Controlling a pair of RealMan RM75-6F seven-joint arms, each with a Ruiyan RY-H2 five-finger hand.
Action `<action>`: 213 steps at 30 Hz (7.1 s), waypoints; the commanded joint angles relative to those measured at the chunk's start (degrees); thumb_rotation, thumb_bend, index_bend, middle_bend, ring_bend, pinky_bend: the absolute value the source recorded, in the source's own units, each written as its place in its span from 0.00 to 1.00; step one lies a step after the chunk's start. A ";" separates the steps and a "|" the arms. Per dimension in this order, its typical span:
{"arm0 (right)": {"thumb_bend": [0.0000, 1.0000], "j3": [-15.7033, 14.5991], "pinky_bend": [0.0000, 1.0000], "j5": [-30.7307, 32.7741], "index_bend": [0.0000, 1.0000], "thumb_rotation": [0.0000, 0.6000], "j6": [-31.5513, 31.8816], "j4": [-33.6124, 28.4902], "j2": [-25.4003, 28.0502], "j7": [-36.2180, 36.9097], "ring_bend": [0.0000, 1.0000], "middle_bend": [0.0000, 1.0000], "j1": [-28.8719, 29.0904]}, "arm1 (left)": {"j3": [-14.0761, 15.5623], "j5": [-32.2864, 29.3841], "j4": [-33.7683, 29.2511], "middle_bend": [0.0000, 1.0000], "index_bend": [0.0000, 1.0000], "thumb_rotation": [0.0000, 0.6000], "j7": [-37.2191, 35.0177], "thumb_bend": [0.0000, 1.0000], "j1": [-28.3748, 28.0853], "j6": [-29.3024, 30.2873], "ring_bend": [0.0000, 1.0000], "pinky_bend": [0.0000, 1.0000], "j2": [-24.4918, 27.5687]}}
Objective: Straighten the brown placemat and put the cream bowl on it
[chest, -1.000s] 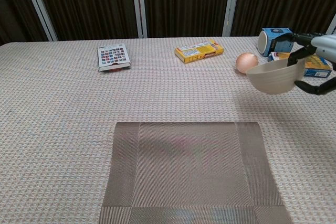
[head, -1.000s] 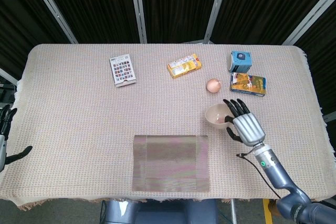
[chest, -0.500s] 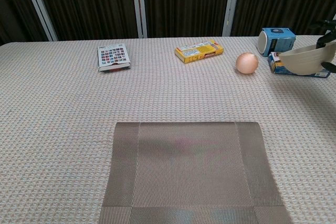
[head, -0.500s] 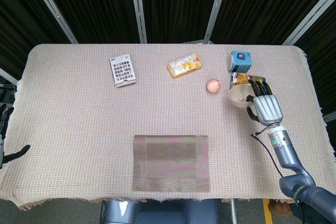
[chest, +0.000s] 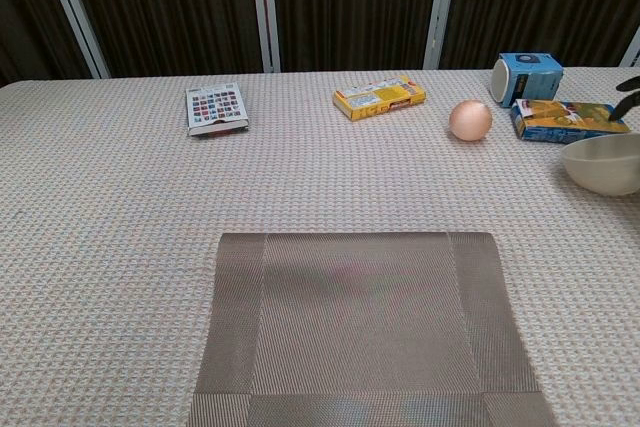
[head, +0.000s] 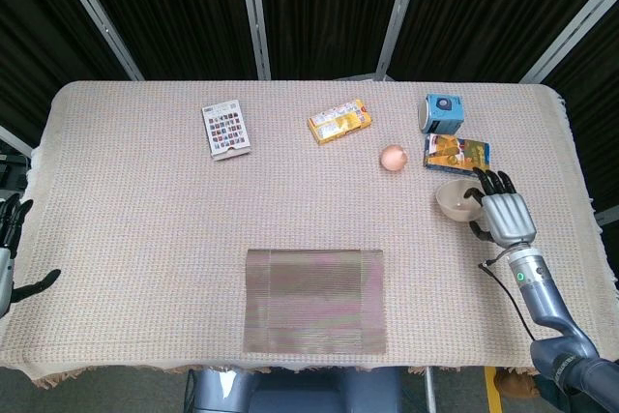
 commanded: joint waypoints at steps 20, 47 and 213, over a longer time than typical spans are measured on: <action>0.00 -5.59 0.00 -3.73 0.00 1.00 21.44 -31.22 17.54 -1.17 0.00 0.00 -15.72 | 6.22 25.65 8.98 0.00 0.12 1.00 -12.92 0.00 -14.11 -10.66 0.00 0.00 -4.17; 0.00 -5.87 0.00 -1.75 0.00 1.00 23.89 -30.19 17.71 -3.52 0.00 0.00 -19.65 | 15.62 41.26 36.19 0.00 0.33 1.00 -23.48 0.10 -27.47 -11.92 0.00 0.00 -30.25; 0.00 -8.81 0.00 -14.28 0.05 1.00 9.22 -32.05 16.15 -3.74 0.00 0.00 -10.25 | -4.96 -11.10 12.66 0.00 0.00 1.00 0.15 0.00 -21.62 -15.54 0.00 0.00 -9.54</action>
